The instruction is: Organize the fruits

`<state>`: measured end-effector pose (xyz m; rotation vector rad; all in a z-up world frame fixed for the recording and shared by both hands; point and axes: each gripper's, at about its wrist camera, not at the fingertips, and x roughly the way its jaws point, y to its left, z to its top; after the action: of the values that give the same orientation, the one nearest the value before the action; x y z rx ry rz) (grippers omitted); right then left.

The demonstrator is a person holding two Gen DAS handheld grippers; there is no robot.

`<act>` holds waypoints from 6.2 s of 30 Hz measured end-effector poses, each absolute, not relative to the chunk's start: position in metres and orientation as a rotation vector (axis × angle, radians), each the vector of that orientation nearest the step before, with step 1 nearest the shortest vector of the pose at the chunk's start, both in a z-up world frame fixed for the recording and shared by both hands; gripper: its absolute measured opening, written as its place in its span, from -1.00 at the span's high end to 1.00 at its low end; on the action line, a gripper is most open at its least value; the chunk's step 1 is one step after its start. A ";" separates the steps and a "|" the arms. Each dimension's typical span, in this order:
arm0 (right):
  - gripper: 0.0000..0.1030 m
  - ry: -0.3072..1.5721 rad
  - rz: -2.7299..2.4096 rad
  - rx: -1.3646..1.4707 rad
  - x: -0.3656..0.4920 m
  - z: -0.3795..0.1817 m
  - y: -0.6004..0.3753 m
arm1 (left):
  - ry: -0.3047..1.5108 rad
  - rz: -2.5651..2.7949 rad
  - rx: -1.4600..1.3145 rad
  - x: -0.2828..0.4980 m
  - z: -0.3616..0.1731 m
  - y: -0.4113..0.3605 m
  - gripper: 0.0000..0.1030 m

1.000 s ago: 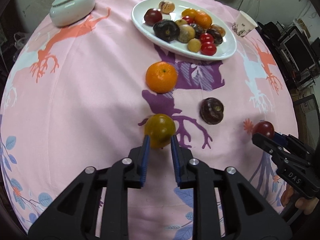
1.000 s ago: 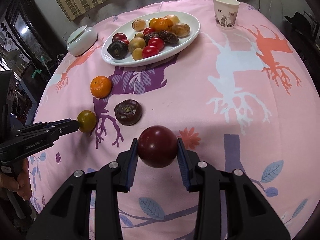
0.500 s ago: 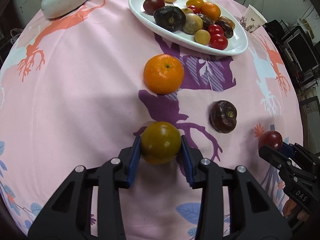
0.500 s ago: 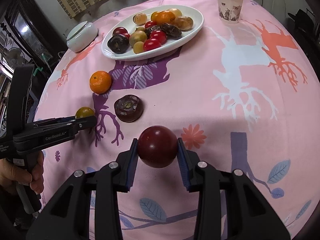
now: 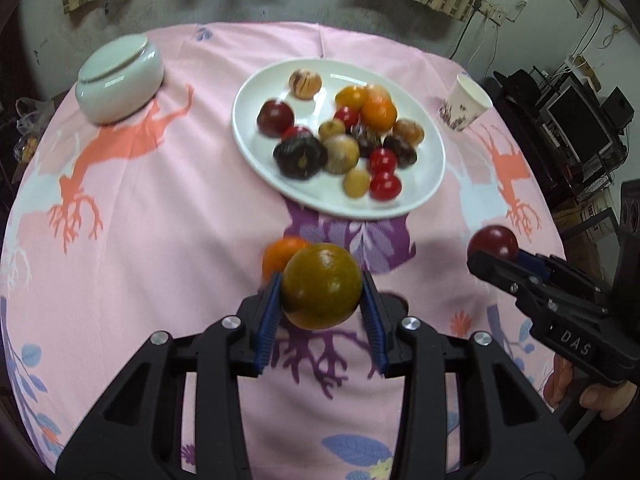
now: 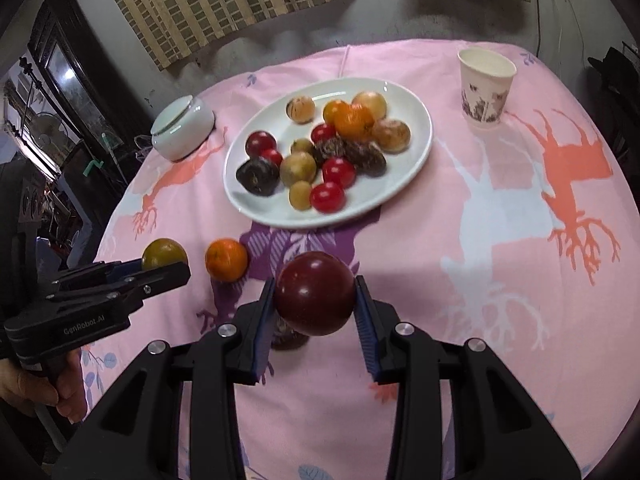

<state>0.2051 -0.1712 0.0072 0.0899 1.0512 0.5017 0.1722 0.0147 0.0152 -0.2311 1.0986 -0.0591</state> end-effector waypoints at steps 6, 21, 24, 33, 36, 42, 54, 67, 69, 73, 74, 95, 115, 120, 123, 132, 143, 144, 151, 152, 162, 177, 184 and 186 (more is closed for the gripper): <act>0.26 0.984 0.500 0.096 0.256 0.026 -0.156 | 1.070 -0.053 -0.211 0.215 0.023 0.015 0.25; -0.08 1.042 0.380 0.116 0.329 0.002 -0.136 | 1.041 0.088 -0.197 0.289 0.019 0.028 -0.38; -0.62 0.985 0.377 0.265 0.323 0.007 -0.160 | 1.004 0.093 -0.223 0.283 0.025 0.036 -0.55; -0.63 1.066 0.361 0.295 0.270 -0.003 -0.192 | 1.032 0.155 -0.186 0.231 0.023 0.046 -0.68; -0.66 1.116 0.350 0.309 0.244 -0.014 -0.200 | 1.075 0.163 -0.204 0.206 0.015 0.050 -0.68; -0.66 1.202 0.381 0.267 0.192 -0.030 -0.202 | 1.143 0.182 -0.203 0.160 -0.004 0.050 -0.68; -0.66 1.262 0.415 0.193 0.136 -0.036 -0.193 | 1.171 0.190 -0.192 0.115 -0.007 0.042 -0.68; -0.66 1.205 0.449 0.026 0.136 -0.045 -0.152 | 1.212 0.186 -0.301 0.100 -0.020 0.052 -0.68; -0.64 1.199 0.462 0.012 0.139 -0.048 -0.143 | 1.212 0.197 -0.298 0.102 -0.022 0.055 -0.68; -0.22 1.211 0.491 -0.019 0.152 -0.058 -0.126 | 1.221 0.201 -0.320 0.106 -0.026 0.063 -0.68; -0.16 1.223 0.484 -0.019 0.157 -0.062 -0.124 | 1.217 0.205 -0.323 0.106 -0.027 0.064 -0.68; 0.15 1.169 0.418 0.032 0.170 -0.055 -0.159 | 1.202 0.145 -0.210 0.148 -0.033 0.033 -0.69; 0.15 1.157 0.405 0.056 0.166 -0.045 -0.178 | 1.215 0.066 -0.206 0.195 -0.057 0.014 0.12; 0.15 1.137 0.423 0.052 0.166 -0.036 -0.174 | 1.185 0.067 -0.228 0.181 -0.039 0.020 0.12; 0.15 1.118 0.432 0.056 0.169 -0.027 -0.172 | 1.168 0.056 -0.245 0.175 -0.026 0.022 0.12; 0.15 1.026 0.468 0.103 0.204 0.015 -0.168 | 1.091 0.024 -0.224 0.184 0.016 0.021 0.12; 0.14 0.976 0.432 0.128 0.284 0.023 -0.148 | 1.068 0.025 -0.173 0.251 0.024 0.018 0.11; 0.14 0.977 0.427 0.125 0.289 0.021 -0.145 | 1.068 0.028 -0.174 0.257 0.022 0.019 0.12; 0.13 1.028 0.377 0.115 0.328 -0.003 -0.136 | 1.086 0.063 -0.157 0.293 0.008 0.021 0.11; 0.11 1.036 0.374 0.111 0.330 -0.005 -0.134 | 1.089 0.070 -0.156 0.296 0.006 0.021 0.11; -0.43 1.008 0.373 0.145 0.314 0.000 -0.150 | 1.031 0.154 -0.156 0.281 0.019 0.032 -0.66; -0.48 1.032 0.343 0.090 0.198 0.017 -0.188 | 1.086 0.157 -0.164 0.178 0.032 0.017 -0.79; -0.49 1.042 0.336 0.095 0.158 0.027 -0.196 | 1.071 0.164 -0.167 0.126 0.043 0.013 -0.84; -0.49 1.044 0.338 0.093 0.149 0.028 -0.195 | 1.073 0.168 -0.159 0.115 0.046 0.011 -0.84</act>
<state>0.1494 -0.1950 0.0284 0.0931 1.0440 0.3378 0.1150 0.0110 0.0458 -0.1589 1.0735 0.1679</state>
